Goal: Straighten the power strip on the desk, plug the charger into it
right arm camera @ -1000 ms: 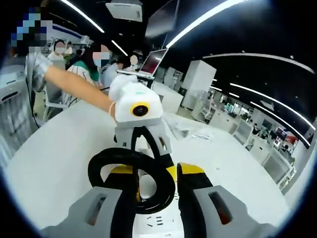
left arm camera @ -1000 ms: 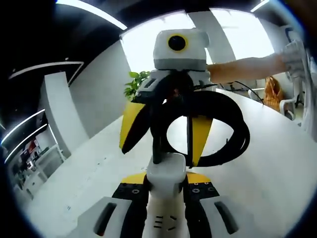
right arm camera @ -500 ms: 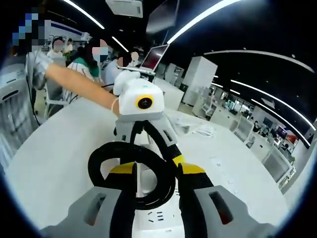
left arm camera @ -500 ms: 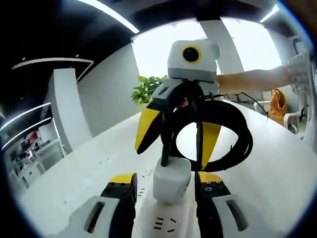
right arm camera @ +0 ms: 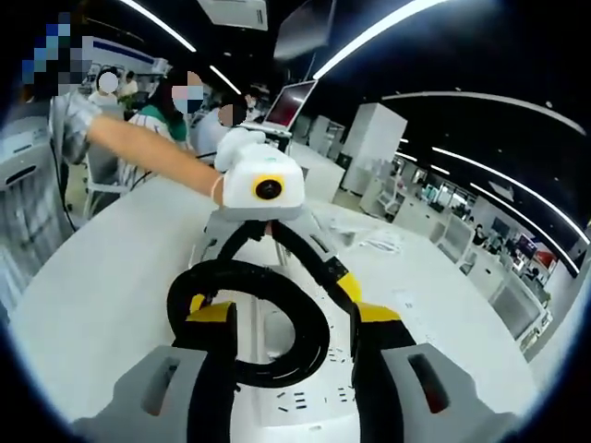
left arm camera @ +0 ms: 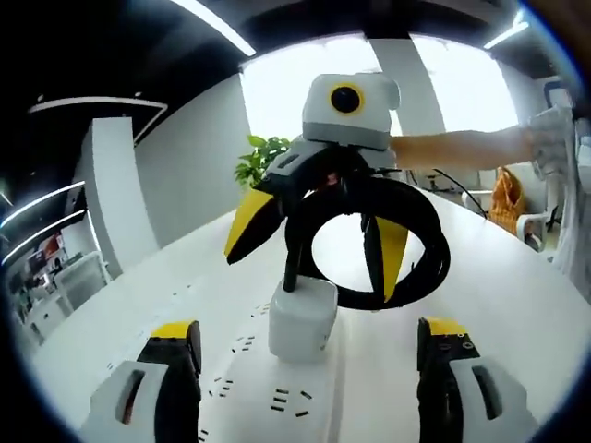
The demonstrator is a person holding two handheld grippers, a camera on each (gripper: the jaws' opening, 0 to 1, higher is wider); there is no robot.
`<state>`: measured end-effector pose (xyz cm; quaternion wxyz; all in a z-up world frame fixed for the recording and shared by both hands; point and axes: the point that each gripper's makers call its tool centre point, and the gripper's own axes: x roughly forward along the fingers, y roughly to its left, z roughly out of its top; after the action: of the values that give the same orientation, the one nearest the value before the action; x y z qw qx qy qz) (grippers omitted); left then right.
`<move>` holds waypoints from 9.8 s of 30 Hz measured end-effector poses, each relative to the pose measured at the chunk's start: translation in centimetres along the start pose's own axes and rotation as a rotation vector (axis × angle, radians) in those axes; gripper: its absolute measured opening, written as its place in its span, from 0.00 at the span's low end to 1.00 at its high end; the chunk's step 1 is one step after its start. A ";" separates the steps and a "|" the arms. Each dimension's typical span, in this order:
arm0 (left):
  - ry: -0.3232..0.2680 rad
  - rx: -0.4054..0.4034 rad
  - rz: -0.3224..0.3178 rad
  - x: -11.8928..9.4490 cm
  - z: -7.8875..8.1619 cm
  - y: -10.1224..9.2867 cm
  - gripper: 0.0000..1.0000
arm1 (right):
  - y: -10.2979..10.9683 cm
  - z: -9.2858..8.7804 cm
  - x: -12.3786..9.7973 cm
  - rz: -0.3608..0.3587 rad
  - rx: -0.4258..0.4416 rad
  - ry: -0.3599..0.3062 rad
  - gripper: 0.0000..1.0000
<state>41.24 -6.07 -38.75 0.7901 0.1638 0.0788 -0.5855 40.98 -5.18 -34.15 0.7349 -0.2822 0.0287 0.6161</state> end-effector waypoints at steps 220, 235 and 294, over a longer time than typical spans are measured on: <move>0.496 0.128 0.072 -4.8 -3.6 0.8 0.99 | 0.1 -2.0 1.6 -0.023 0.066 0.318 0.75; 0.370 0.146 0.239 -5.7 -1.0 2.9 0.99 | -2.9 -1.4 -0.1 -0.164 0.128 0.180 1.00; -0.156 -0.090 0.598 -17.7 4.7 -3.1 0.99 | 5.4 0.9 -11.1 -0.466 0.388 -0.218 0.95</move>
<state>32.62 7.37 -29.29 0.9373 0.0992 -0.0077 -0.3340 33.12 -14.16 -31.08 0.8950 -0.0682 0.0013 0.4409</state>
